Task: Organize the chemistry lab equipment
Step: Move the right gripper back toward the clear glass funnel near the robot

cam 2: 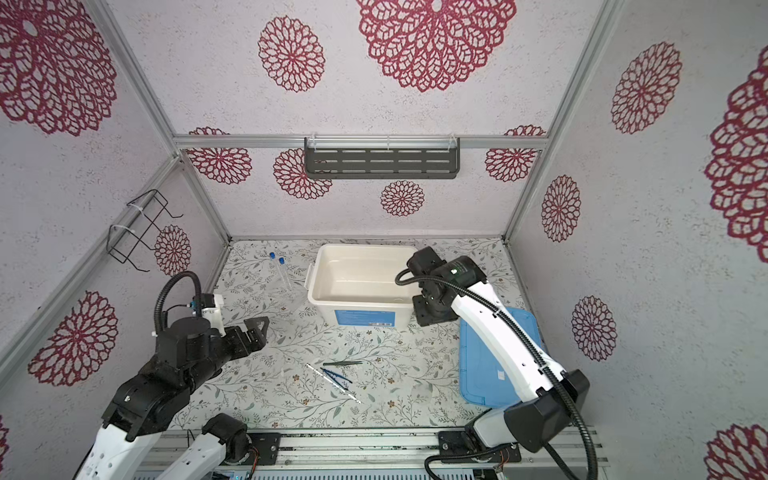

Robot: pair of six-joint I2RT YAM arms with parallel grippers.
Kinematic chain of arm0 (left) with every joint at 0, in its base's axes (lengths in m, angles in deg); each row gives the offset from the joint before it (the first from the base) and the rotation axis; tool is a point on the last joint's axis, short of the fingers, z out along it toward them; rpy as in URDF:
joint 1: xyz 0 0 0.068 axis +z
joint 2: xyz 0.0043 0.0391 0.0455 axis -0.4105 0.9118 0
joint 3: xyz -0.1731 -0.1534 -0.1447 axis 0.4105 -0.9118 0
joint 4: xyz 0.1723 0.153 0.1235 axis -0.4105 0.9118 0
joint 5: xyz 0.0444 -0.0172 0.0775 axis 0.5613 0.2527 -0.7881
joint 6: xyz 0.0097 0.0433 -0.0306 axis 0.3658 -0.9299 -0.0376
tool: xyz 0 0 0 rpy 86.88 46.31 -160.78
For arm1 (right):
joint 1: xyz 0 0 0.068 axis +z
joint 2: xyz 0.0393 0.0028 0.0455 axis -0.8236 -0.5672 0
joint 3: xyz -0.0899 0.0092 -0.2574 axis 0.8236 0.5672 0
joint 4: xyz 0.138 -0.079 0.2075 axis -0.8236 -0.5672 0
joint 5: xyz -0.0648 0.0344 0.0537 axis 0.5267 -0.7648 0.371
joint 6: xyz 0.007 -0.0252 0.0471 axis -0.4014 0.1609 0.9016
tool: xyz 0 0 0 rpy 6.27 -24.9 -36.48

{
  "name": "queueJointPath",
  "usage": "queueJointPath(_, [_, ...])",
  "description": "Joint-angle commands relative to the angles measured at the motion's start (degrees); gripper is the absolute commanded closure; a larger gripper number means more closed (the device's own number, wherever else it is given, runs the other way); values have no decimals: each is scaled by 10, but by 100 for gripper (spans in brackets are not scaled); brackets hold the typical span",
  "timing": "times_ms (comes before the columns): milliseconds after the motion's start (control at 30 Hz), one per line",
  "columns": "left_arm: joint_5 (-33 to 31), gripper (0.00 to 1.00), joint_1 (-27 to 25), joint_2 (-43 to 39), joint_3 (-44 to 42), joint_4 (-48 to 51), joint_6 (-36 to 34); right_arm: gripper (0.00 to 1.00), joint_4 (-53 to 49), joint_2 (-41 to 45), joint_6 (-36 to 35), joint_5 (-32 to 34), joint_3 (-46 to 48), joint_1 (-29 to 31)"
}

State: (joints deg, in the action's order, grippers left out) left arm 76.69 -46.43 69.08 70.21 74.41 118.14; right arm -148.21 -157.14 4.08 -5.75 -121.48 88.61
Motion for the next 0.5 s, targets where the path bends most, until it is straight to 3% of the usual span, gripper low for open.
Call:
queueJointPath(0, [-12, 3, -1, 15, -14, 27, -8, 52, -9, 44, 44, -41, 78, 5])
queueJointPath(167, [-23, 3, 0, 21, -21, 6, -22, 51, 12, 73, 79, -59, 180, 5])
queueJointPath(467, [-10, 2, 0, 30, -43, -27, -10, 50, 132, 80, 137, -152, 305, 46])
